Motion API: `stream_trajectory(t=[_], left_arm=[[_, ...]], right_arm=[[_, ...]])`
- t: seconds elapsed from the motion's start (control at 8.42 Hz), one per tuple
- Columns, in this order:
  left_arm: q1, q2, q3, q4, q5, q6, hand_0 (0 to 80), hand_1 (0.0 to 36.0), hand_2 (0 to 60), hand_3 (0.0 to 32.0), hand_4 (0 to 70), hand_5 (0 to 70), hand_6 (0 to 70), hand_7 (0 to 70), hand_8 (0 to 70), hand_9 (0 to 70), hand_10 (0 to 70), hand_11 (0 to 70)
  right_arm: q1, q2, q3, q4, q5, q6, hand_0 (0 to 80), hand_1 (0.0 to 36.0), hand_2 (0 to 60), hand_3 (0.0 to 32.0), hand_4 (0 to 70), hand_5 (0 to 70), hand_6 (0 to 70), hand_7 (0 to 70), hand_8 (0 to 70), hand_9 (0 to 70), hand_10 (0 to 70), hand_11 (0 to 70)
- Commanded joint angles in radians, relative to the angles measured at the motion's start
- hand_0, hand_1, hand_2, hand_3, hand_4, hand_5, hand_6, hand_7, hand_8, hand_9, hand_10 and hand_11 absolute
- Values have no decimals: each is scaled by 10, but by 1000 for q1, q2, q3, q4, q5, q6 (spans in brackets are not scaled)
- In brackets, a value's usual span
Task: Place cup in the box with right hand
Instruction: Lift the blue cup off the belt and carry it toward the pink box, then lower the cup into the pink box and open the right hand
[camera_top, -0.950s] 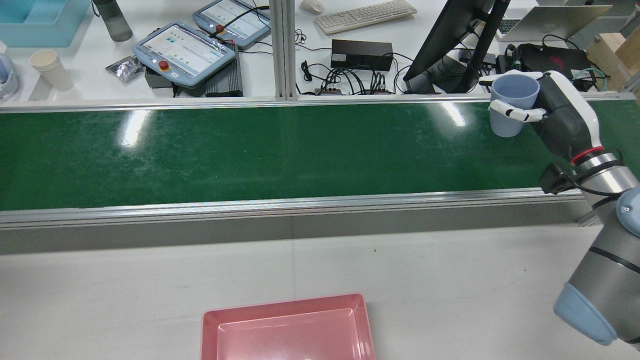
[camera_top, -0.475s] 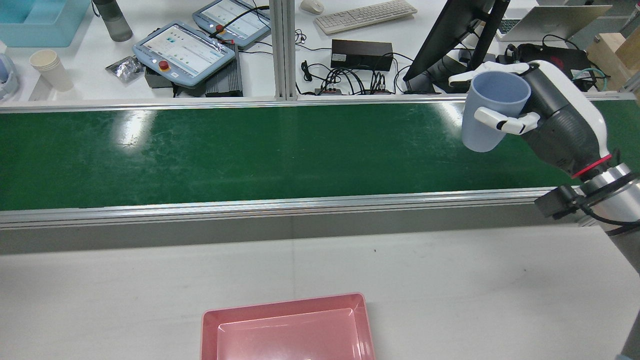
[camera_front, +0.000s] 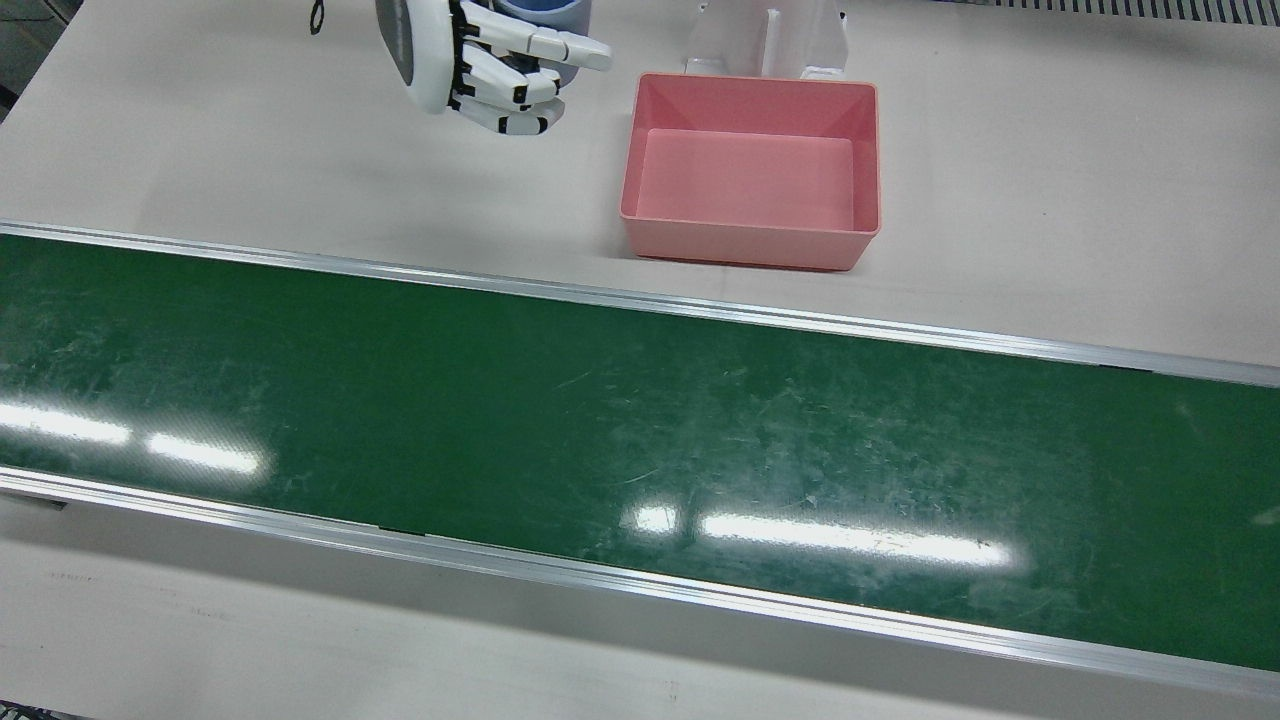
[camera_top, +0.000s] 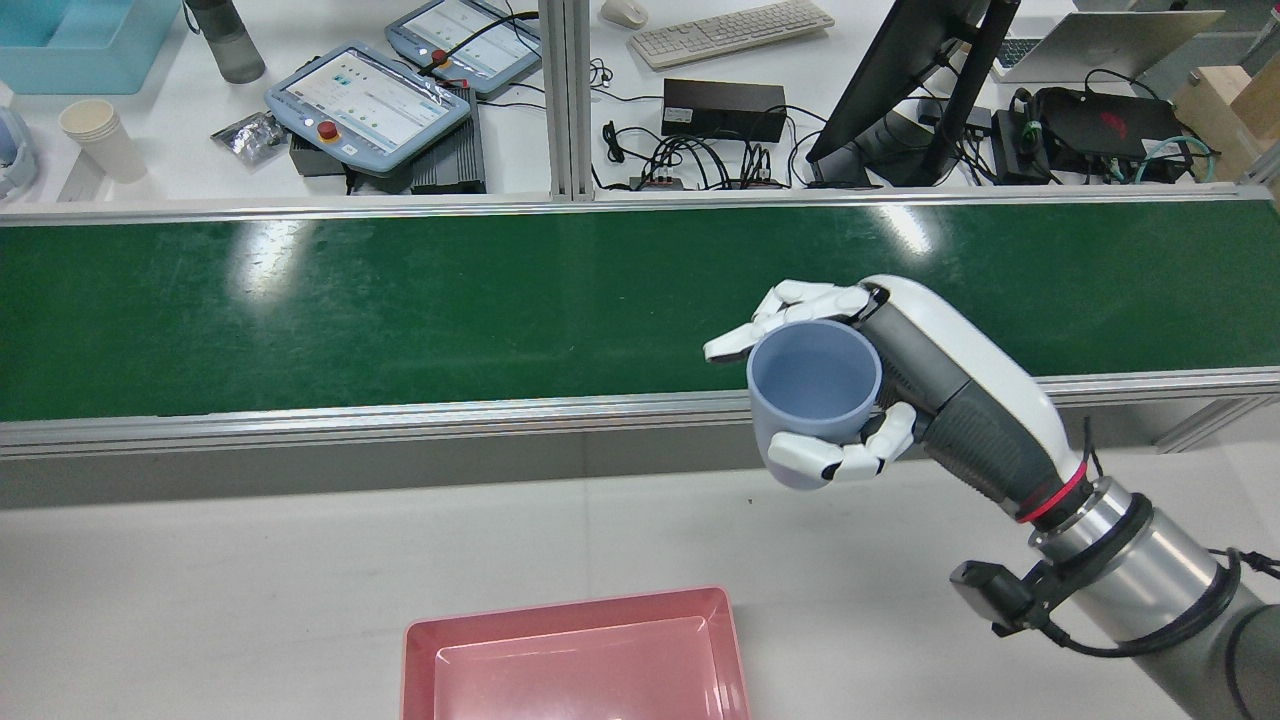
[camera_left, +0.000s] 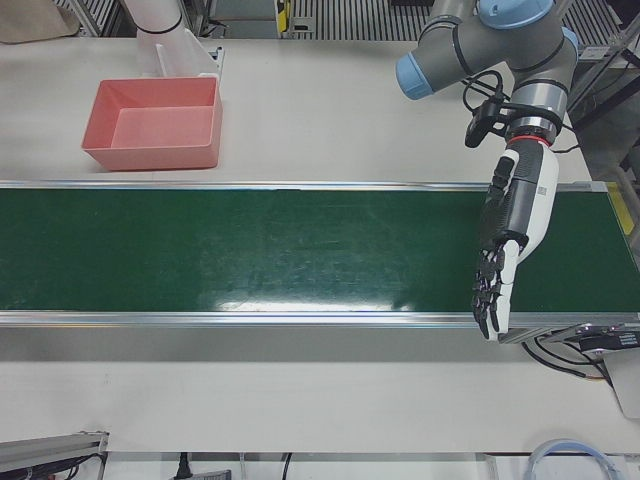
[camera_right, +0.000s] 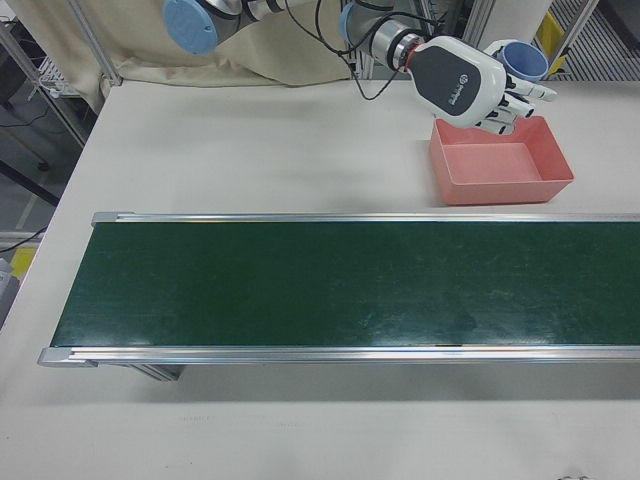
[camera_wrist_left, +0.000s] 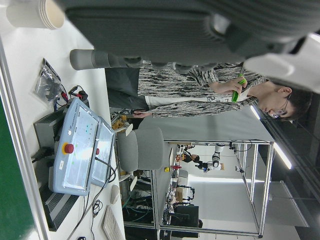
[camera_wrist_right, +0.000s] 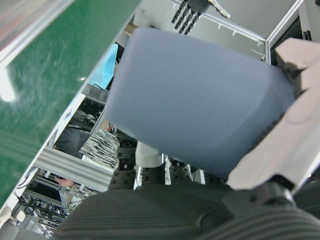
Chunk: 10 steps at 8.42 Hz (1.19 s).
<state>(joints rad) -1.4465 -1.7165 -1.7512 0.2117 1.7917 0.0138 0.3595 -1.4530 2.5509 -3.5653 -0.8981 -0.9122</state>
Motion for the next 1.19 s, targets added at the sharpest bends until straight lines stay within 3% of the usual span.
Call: stream_trajectory(t=[0.0, 0.24, 0.48, 0.59, 0.71, 0.83, 0.95, 1.07], left_arm=[[0, 0, 1, 0, 0, 0, 0, 0, 0, 0, 0, 0, 0, 0, 0, 0, 0, 0], [0, 0, 1, -1, 0, 0, 0, 0, 0, 0, 0, 0, 0, 0, 0, 0, 0, 0], [0, 0, 1, 0, 0, 0, 0, 0, 0, 0, 0, 0, 0, 0, 0, 0, 0, 0], [0, 0, 2, -1, 0, 0, 0, 0, 0, 0, 0, 0, 0, 0, 0, 0, 0, 0], [0, 0, 3, 0, 0, 0, 0, 0, 0, 0, 0, 0, 0, 0, 0, 0, 0, 0], [0, 0, 4, -1, 0, 0, 0, 0, 0, 0, 0, 0, 0, 0, 0, 0, 0, 0], [0, 0, 6, -1, 0, 0, 0, 0, 0, 0, 0, 0, 0, 0, 0, 0, 0, 0], [0, 0, 7, -3, 0, 0, 0, 0, 0, 0, 0, 0, 0, 0, 0, 0, 0, 0]], right_arm=[[-213, 28, -64, 13, 73, -117, 417, 121, 546, 0, 700, 78, 386, 700, 598, 700, 360, 497], [-257, 45, -139, 22, 71, -111, 403, 104, 490, 0, 700, 79, 374, 700, 592, 700, 369, 509], [-280, 46, -231, 94, 65, -111, 383, 84, 449, 0, 698, 80, 369, 700, 601, 700, 389, 535], [-316, 45, -230, 94, 68, -113, 384, 74, 403, 0, 696, 78, 358, 700, 593, 700, 385, 529], [-348, 46, -233, 95, 73, -120, 406, 75, 342, 0, 698, 70, 327, 700, 547, 700, 338, 471], [-358, 57, -260, 100, 76, -117, 449, 84, 103, 0, 272, 63, 209, 700, 362, 603, 193, 282], [-358, 62, -286, 102, 77, -114, 459, 112, 0, 0, 0, 47, 42, 102, 70, 119, 14, 29], [-361, 68, -294, 103, 77, -111, 449, 98, 0, 0, 0, 37, 3, 0, 31, 41, 0, 0]])
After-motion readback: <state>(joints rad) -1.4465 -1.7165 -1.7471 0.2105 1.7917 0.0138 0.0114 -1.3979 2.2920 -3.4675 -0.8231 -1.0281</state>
